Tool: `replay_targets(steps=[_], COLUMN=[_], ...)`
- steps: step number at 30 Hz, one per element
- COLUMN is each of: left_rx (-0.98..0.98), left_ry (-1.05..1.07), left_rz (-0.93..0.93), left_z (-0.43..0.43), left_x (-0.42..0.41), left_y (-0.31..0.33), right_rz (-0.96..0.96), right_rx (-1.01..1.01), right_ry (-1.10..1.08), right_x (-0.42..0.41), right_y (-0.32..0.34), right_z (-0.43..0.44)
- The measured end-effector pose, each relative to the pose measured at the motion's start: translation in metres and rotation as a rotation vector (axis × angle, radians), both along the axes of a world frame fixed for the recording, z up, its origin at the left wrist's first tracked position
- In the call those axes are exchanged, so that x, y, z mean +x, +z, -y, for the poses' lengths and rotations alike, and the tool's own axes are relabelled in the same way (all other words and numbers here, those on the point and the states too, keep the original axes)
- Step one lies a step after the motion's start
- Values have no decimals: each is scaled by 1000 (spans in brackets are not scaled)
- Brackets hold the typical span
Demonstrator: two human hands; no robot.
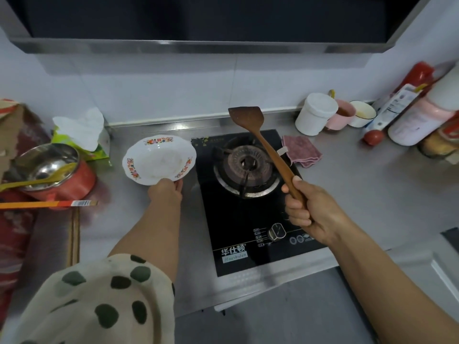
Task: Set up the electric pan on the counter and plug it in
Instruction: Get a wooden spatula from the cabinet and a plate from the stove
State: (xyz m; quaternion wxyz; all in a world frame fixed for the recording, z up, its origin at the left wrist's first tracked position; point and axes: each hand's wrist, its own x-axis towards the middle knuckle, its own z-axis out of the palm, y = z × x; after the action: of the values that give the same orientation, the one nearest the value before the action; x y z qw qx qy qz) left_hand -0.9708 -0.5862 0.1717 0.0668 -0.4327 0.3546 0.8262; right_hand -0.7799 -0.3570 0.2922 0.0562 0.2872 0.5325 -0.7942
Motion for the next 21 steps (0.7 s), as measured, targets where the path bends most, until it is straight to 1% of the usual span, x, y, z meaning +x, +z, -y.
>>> replay_targets(steps=[5, 11, 16, 19, 21], left_rx=[-1, 20, -39, -80, -107], left_ry=[-17, -105, -202, -280, -320], left_rz=[-63, -127, -168, -213, -212], left_z=[-7, -26, -52, -76, -95], left_x=[20, 37, 66, 91, 106], left_y=[24, 82, 124, 142, 149], right_rz=[-31, -78, -95, -105, -100], right_rx=[-19, -31, -13, -7, -8], right_ry=[-14, -24, -72, -116, -152], right_x=[8, 27, 57, 85, 103], right_y=[24, 62, 90, 105, 110], right_z=[0, -9, -26, -43, -55])
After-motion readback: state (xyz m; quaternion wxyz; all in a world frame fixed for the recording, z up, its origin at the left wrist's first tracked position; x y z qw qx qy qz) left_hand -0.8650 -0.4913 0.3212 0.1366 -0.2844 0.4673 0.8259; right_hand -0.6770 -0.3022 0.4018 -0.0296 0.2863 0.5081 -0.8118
